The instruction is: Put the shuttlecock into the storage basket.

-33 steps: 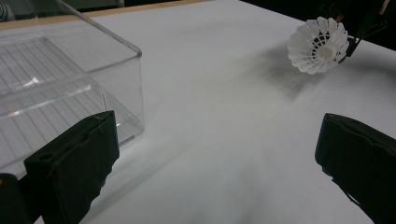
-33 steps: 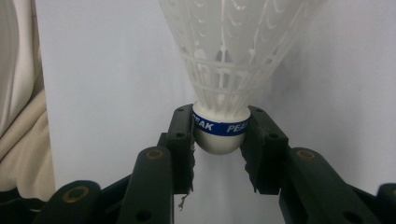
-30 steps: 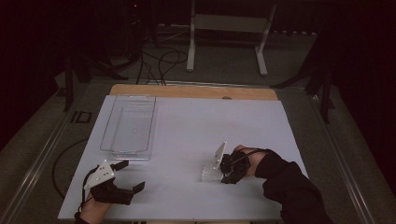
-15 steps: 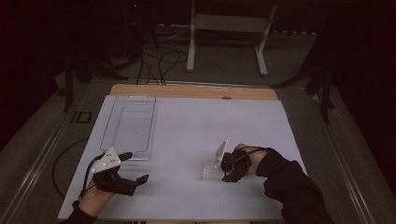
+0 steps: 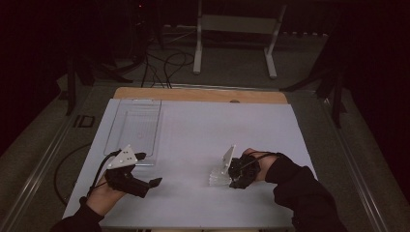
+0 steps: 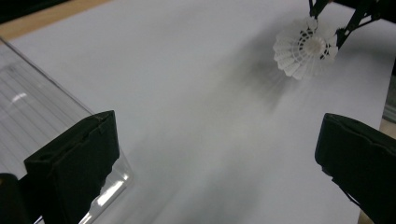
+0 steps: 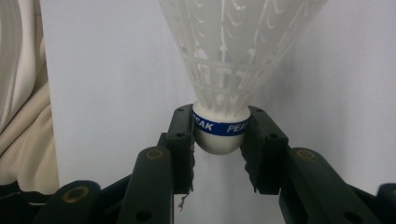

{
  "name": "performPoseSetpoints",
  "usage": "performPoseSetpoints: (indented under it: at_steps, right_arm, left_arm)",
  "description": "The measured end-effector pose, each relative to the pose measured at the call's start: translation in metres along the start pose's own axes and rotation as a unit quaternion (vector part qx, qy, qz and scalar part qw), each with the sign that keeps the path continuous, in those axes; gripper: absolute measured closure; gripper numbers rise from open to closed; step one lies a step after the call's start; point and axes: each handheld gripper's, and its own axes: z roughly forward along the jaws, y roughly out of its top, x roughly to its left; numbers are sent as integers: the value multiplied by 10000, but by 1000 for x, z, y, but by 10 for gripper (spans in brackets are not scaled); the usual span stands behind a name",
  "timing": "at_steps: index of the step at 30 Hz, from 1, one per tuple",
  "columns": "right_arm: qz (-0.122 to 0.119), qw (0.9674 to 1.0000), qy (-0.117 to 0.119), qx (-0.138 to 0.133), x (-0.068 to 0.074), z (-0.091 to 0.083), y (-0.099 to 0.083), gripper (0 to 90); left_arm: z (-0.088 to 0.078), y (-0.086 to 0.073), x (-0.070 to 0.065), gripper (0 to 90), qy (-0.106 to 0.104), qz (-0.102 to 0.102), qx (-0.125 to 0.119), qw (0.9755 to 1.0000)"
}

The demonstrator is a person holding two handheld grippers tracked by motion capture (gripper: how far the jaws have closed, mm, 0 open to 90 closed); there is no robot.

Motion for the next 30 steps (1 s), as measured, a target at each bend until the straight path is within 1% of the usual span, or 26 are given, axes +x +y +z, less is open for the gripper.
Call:
performPoseSetpoints:
  at_steps: [1, 2, 3, 7, 8, 11, 12, 13, 14, 15, 16, 17, 18, 19, 20, 23, 24, 27, 28, 29, 30]
  right_arm:
    - [0, 10000, 0, 0, 0, 0, 0, 659]
    - [-2, 10000, 18, -32, -1, 0, -1, 660]
    - [-2, 10000, 18, -32, -1, 0, -1, 660]
    - [17, 10000, 39, 32, 0, 1, -1, 659]
    - [-6, 10000, 30, 39, 0, 1, -1, 659]
    - [1, 10000, 39, 32, 0, 0, -1, 659]
    - [-7, 10000, 49, 40, 0, 0, -1, 659]
    - [-7, 10000, 49, 40, 0, 0, -1, 659]
    - [17, 10000, 35, 52, 1, 1, -1, 659]
    - [17, 10000, 35, 52, 1, 1, -1, 659]
    - [29, 10000, 48, 62, 1, 1, -1, 659]
    - [22, 10000, 41, 54, 1, 1, -2, 659]
    - [18, 10000, 40, 69, 1, 1, -2, 659]
    - [18, 10000, 40, 69, 1, 1, -2, 659]
    - [13, 10000, 46, 83, 1, 1, -1, 659]
    - [-6, 9999, 47, 99, 1, 1, -1, 659]
    - [-14, 9999, 73, 115, 1, 1, -1, 659]
    - [-17, 9999, 78, 117, 1, 1, -1, 659]
    - [-46, 9999, 80, 130, 1, 2, 0, 659]
    - [-46, 9999, 80, 130, 1, 2, 0, 659]
    - [-35, 9999, 70, 150, 2, 3, 1, 659]
  left_arm:
    - [0, 0, 0, 5, 0, 0, 0, 10000]
    - [3, 3, -1, 5, -25, 48, 79, 10000]
    - [3, 3, -1, 5, -25, 48, 79, 10000]
    - [9, 9, -5, 14, -116, 102, 157, 9998]
    - [12, 13, -7, 14, -149, 150, 209, 9996]
    - [14, 17, -9, 14, -144, 182, 224, 9995]
    - [16, 22, -10, 14, -205, 209, 257, 9992]
    - [16, 22, -10, 14, -205, 209, 257, 9992]
    - [17, 26, -11, 14, -214, 252, 291, 9990]
    - [17, 26, -11, 13, -214, 252, 291, 9990]
    - [19, 29, -12, 13, -257, 271, 317, 9988]
    - [19, 31, -13, 12, -243, 280, 331, 9988]
    - [21, 35, -14, 13, -267, 357, 372, 9983]
    - [21, 35, -14, 12, -267, 357, 372, 9983]
    - [23, 40, -15, 12, -254, 414, 418, 9979]
    - [25, 44, -18, 11, -267, 455, 475, 9975]
    - [27, 49, -20, 11, -285, 549, 563, 9965]
    - [30, 53, -21, 11, -292, 602, 601, 9959]
    - [33, 57, -22, 11, -320, 669, 664, 9950]
    - [33, 57, -22, 11, -320, 669, 664, 9950]
    - [37, 60, -23, 12, -348, 691, 727, 9944]
